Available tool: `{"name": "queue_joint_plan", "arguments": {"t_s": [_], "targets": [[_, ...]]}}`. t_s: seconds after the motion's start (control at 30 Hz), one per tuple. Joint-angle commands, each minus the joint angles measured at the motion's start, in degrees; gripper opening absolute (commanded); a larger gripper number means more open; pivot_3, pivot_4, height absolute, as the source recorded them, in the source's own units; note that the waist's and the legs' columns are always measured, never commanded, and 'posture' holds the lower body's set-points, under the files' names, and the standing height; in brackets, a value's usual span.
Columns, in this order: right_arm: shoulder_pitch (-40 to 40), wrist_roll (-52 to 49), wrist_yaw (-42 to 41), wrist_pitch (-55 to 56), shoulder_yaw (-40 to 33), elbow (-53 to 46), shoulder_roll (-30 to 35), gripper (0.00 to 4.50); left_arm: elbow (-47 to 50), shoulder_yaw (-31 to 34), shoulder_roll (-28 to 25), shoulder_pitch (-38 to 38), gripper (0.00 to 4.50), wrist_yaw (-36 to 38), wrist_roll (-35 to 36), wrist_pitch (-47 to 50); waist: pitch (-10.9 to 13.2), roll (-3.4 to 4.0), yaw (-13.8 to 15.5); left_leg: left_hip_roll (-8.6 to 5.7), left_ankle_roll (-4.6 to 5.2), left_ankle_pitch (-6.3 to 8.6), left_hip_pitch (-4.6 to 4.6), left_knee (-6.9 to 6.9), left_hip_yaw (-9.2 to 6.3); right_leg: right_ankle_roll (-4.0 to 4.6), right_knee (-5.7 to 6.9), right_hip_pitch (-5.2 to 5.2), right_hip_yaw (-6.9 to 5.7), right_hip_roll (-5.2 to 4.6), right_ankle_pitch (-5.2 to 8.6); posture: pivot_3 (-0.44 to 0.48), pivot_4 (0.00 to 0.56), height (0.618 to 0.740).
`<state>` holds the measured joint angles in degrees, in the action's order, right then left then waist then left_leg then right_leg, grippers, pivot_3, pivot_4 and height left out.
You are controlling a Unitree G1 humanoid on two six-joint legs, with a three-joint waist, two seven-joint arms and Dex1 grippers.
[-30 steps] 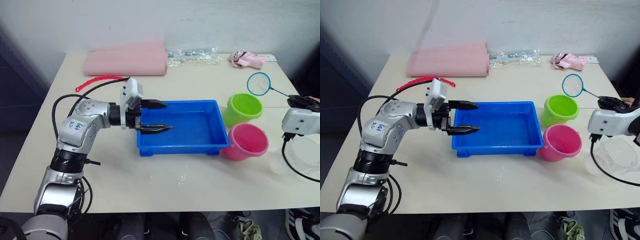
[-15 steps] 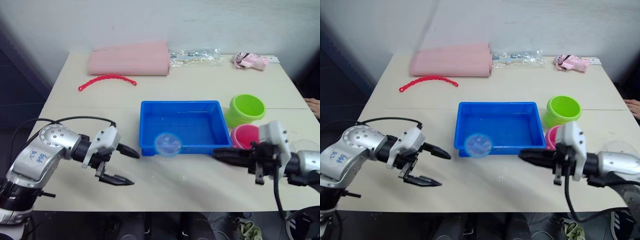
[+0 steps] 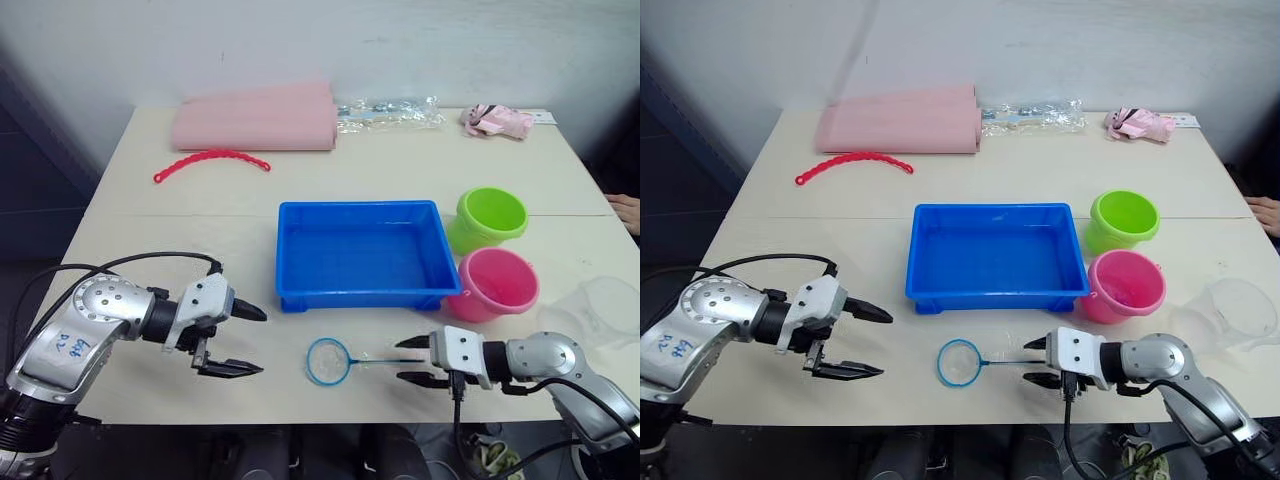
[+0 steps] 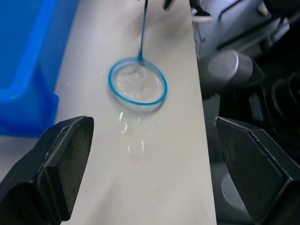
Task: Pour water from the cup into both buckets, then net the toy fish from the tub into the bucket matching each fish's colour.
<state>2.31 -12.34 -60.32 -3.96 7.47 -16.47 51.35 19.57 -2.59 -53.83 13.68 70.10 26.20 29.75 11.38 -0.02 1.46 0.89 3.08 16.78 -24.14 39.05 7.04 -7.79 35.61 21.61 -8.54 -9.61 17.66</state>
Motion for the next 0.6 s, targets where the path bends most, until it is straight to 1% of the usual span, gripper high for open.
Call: {"name": "queue_joint_plan", "arguments": {"t_s": [0.03, 0.07, 0.1, 0.13, 0.17, 0.2, 0.23, 0.33, 0.4, 0.47, 0.53, 0.6], "targets": [[7.33, -9.50, 0.80, -7.95, -14.68, -9.51, 2.87, 4.48, -0.29, 2.97, 0.38, 2.70, 4.50, 0.92, 5.54, 4.08, 0.00, 0.01, 0.08, 0.00, 0.00, 0.00, 0.01, 0.00, -0.02, 0.00, -0.03, -0.04, -0.02, -0.01, 0.00, 0.000, 0.150, 0.738], [9.38, -11.95, 0.93, -10.37, -18.28, -11.65, 3.14, 4.48, -0.45, 3.44, 0.44, 3.34, 4.50, 1.27, 7.02, 5.43, -0.01, -0.01, 0.05, 0.01, 0.00, 0.00, 0.02, 0.00, -0.01, 0.00, -0.03, -0.04, 0.00, 0.00, 0.00, 0.000, 0.150, 0.738], [12.88, -16.20, 0.97, -14.52, -25.38, -14.64, 2.88, 4.48, -1.09, 4.40, 0.54, 4.75, 4.50, 1.71, 9.49, 7.84, 0.01, 0.02, 0.11, 0.01, 0.00, 0.00, 0.01, 0.02, -0.02, 0.00, 0.01, -0.05, -0.01, 0.00, 0.00, 0.000, 0.150, 0.738], [15.40, -19.28, 1.08, -17.58, -30.44, -16.82, 2.72, 4.48, -1.52, 5.09, 0.62, 5.75, 4.50, 1.98, 11.17, 9.58, 0.01, 0.03, 0.32, 0.02, 0.01, 0.00, 0.04, 0.00, -0.06, 0.00, -0.01, -0.10, -0.02, 0.00, 0.00, 0.000, 0.150, 0.738], [18.56, -22.72, 1.25, -21.15, -38.10, -18.27, 1.70, 4.48, -2.79, 5.75, 0.40, 7.29, 4.50, 2.74, 12.69, 11.08, -0.01, -0.01, 0.24, 0.02, 0.00, 0.00, 0.01, 0.00, -0.14, 0.00, -0.01, -0.09, -0.07, 0.00, 0.00, 0.000, 0.150, 0.738], [20.77, -25.19, 1.47, -23.79, -43.47, -19.32, 1.03, 4.48, -3.68, 6.19, 0.21, 8.35, 4.50, 3.26, 13.71, 12.12, -0.01, -0.02, 0.27, 0.03, 0.00, 0.00, 0.05, 0.00, -0.14, 0.01, 0.00, -0.13, -0.07, 0.02, 0.00, 0.000, 0.150, 0.738], [23.14, -27.14, 1.70, -26.22, -50.23, -19.11, -0.15, 4.48, -5.81, 6.50, -0.14, 9.72, 4.50, 4.31, 14.14, 12.61, -0.02, -0.02, 0.35, 0.03, 0.00, 0.00, 0.04, 0.01, -0.14, 0.00, -0.01, -0.13, -0.09, 0.03, 0.00, 0.000, 0.150, 0.738], [28.12, -29.85, 1.63, -30.81, -63.71, -17.59, -1.94, 4.48, -11.29, 6.13, -0.89, 12.82, 4.50, 7.00, 13.14, 11.55, -0.04, -0.06, 0.25, 0.01, 0.01, 0.00, 0.07, 0.00, -0.11, 0.00, -0.02, -0.16, -0.06, 0.03, 0.00, 0.000, 0.150, 0.738], [29.99, -30.96, 1.65, -32.83, -69.18, -16.05, -2.49, 4.48, -15.13, 5.16, -0.97, 15.32, 4.50, 8.48, 11.63, 9.91, -0.04, -0.07, 0.10, 0.00, 0.01, 0.01, 0.09, -0.02, -0.05, 0.00, -0.02, -0.12, -0.01, 0.03, 0.00, 0.000, 0.150, 0.738], [31.31, -31.31, 1.97, -34.01, -72.65, -14.48, -3.10, 4.48, -19.05, 4.04, -0.54, 18.33, 4.50, 9.47, 9.98, 8.34, -0.04, -0.07, 0.07, 0.01, 0.01, 0.01, 0.08, -0.05, -0.04, 0.00, -0.02, -0.08, 0.00, 0.03, 0.00, 0.000, 0.150, 0.738], [33.51, -29.82, 1.64, -34.00, -74.23, -13.81, -3.91, 4.48, -22.89, 2.74, 0.47, 21.58, 4.50, 10.33, 8.12, 6.33, -0.04, -0.07, 0.09, 0.01, 0.01, 0.01, 0.08, -0.05, -0.04, 0.01, -0.02, -0.07, 0.01, 0.04, 0.00, 0.000, 0.150, 0.738], [35.48, -28.88, 0.95, -33.05, -74.51, -14.28, -4.96, 4.48, -24.48, 1.86, 1.86, 24.05, 4.50, 11.32, 7.96, 5.96, -0.04, -0.07, 0.14, -0.01, 0.01, 0.02, 0.08, -0.09, -0.02, 0.00, -0.06, -0.07, 0.02, 0.03, 0.00, 0.000, 0.150, 0.738]]}}
